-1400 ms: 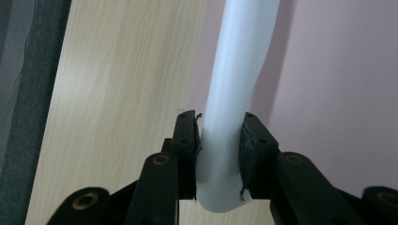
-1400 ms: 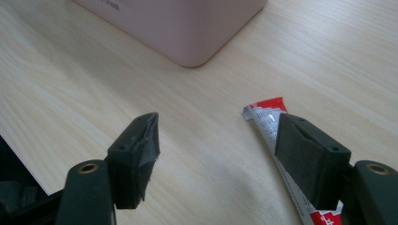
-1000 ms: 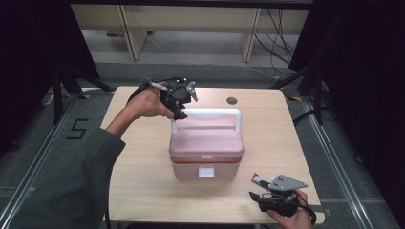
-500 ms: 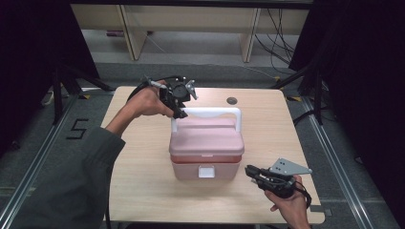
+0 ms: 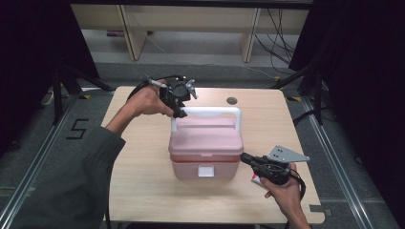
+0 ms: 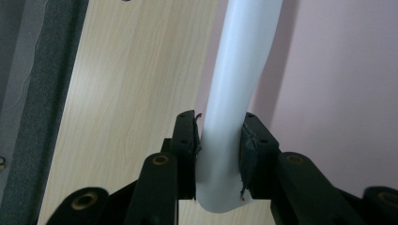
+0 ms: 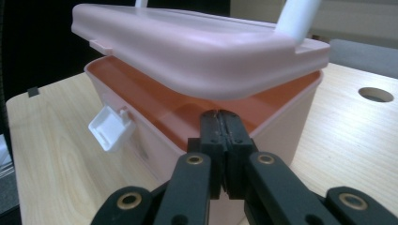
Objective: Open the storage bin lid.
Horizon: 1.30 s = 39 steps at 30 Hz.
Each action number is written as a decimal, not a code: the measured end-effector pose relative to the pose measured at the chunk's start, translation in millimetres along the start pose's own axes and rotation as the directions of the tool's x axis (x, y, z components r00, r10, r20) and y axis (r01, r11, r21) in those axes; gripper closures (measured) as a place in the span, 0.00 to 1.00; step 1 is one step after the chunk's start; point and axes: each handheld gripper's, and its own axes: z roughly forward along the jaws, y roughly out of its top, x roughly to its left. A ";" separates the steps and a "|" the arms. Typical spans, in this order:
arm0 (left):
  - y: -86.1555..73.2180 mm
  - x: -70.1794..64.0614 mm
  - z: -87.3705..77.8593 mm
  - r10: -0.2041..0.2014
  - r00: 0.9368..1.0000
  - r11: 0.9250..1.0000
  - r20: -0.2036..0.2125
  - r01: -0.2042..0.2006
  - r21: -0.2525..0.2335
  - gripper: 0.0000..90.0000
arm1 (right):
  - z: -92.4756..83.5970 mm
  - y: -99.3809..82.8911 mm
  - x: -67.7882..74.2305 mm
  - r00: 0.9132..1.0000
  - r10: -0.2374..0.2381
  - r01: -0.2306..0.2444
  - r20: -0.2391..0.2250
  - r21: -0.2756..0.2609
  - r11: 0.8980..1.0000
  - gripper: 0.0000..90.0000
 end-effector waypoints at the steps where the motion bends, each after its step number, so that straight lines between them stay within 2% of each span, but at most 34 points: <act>1: -0.1 -0.4 0.1 -0.005 1.000 1.000 0.003 0.005 0.001 0.78 | -0.5 1.8 -1.3 1.000 -0.025 0.024 0.006 0.014 1.000 1.00; 2: 0.0 0.0 0.0 -0.001 1.000 1.000 0.001 0.001 0.001 0.78 | 0.8 2.1 -0.4 1.000 -0.015 0.015 0.007 0.004 1.000 1.00; 3: 0.0 0.1 -0.2 -0.001 1.000 1.000 0.001 0.001 0.001 0.78 | 0.7 3.1 -0.5 1.000 -0.018 0.018 0.004 0.017 1.000 1.00; 4: 0.0 0.3 -0.2 -0.001 1.000 1.000 0.002 0.001 0.000 0.78 | 2.8 3.6 -1.5 1.000 -0.028 0.028 0.003 0.001 1.000 1.00; 5: -0.1 0.1 0.1 -0.008 1.000 1.000 0.004 0.008 0.001 0.78 | 3.9 4.1 0.0 1.000 -0.007 0.007 0.006 0.000 1.000 1.00; 6: 0.0 0.3 0.0 -0.008 1.000 1.000 0.006 0.008 0.002 0.78 | 4.9 5.3 -2.5 1.000 -0.023 0.023 -0.005 0.007 1.000 1.00; 8: 0.1 0.6 -0.3 -0.009 1.000 1.000 0.006 0.009 0.003 0.78 | 8.1 6.1 -2.6 1.000 -0.010 0.010 -0.010 0.001 1.000 1.00; 9: 0.3 1.2 -0.4 -0.002 1.000 1.000 0.005 0.002 0.004 0.78 | 10.3 6.3 -4.1 1.000 -0.014 0.014 -0.019 -0.018 1.000 1.00; 11: 0.2 1.5 0.0 -0.004 1.000 1.000 0.006 0.004 0.002 0.78 | 10.9 6.7 -4.1 1.000 0.005 -0.005 -0.013 0.000 1.000 1.00; 13: -0.2 1.2 0.0 -0.016 1.000 1.000 0.009 0.016 0.001 0.77 | 12.0 7.1 -7.5 1.000 -0.022 0.022 -0.008 -0.002 1.000 1.00; 14: -0.2 1.6 0.0 -0.018 1.000 1.000 0.007 0.018 -0.001 0.77 | 13.5 6.7 -6.4 1.000 0.003 -0.003 -0.021 -0.012 1.000 1.00; 18: -1.9 3.3 1.0 -0.043 0.999 0.999 0.004 0.043 -0.009 0.75 | 13.6 7.9 -6.1 0.999 0.019 -0.020 -0.029 -0.024 1.000 1.00; 19: -2.7 3.8 1.1 -0.047 0.999 0.999 0.004 0.047 -0.012 0.74 | 14.0 8.4 -8.2 1.000 -0.010 0.009 -0.025 -0.028 1.000 1.00; 20: -2.9 4.6 0.8 -0.048 0.999 0.999 -0.003 0.048 -0.017 0.70 | 13.2 9.4 -8.3 1.000 -0.014 0.014 -0.015 -0.016 1.000 1.00; 21: -3.7 5.8 -0.7 -0.067 0.998 0.997 -0.009 0.067 -0.028 0.67 | 14.4 9.2 -6.7 1.000 0.002 -0.003 -0.008 -0.029 1.000 1.00; 23: -5.7 7.1 -2.9 -0.101 0.995 0.994 -0.002 0.101 -0.043 0.60 | 15.3 10.2 -8.2 1.000 -0.010 0.009 -0.006 -0.038 0.999 1.00; 24: -6.3 8.0 -4.0 -0.105 0.994 0.993 -0.007 0.105 -0.046 0.55 | 13.9 11.3 -8.3 1.000 -0.003 0.003 -0.025 -0.011 1.000 1.00; 26: -9.1 9.4 -6.9 -0.133 0.991 0.989 -0.017 0.132 -0.060 0.48 | 15.1 11.4 -7.5 1.000 0.003 -0.004 -0.024 -0.018 1.000 1.00; 28: -12.0 10.2 -10.5 -0.146 0.989 0.988 -0.025 0.144 -0.062 0.45 | 16.3 12.4 -8.8 0.999 -0.013 0.012 -0.030 -0.021 1.000 1.00; 30: -14.1 10.4 -14.7 -0.181 0.982 0.980 -0.044 0.176 -0.092 0.39 | 16.7 12.8 -6.9 0.999 0.012 -0.012 -0.030 -0.029 0.999 1.00; 31: -16.0 10.2 -18.6 -0.207 0.977 0.972 -0.046 0.201 -0.120 0.37 | 16.8 13.2 -7.3 1.000 0.006 -0.007 -0.025 -0.036 0.999 1.00; 32: -17.4 10.0 -21.3 -0.218 0.975 0.969 -0.046 0.210 -0.134 0.35 | 16.2 13.9 -8.0 1.000 0.005 -0.006 -0.030 -0.027 1.000 1.00; 33: -19.5 9.5 -24.8 -0.232 0.972 0.962 -0.043 0.223 -0.155 0.34 | 16.7 14.2 -9.3 1.000 -0.017 0.016 -0.025 -0.039 0.999 1.00; 34: -22.7 8.0 -28.0 -0.250 0.967 0.955 -0.037 0.240 -0.176 0.33 | 15.8 14.9 -8.9 1.000 -0.016 0.016 -0.021 -0.029 0.999 1.00; 38: -35.8 1.1 -34.6 -0.276 0.960 0.944 -0.041 0.263 -0.197 0.31 | 16.4 15.9 -9.3 1.000 -0.007 0.006 -0.026 -0.042 0.999 1.00; 39: -41.3 -1.0 -36.0 -0.294 0.955 0.937 -0.045 0.279 -0.210 0.31 | 16.0 16.3 -9.0 1.000 -0.005 0.004 -0.019 -0.037 0.999 1.00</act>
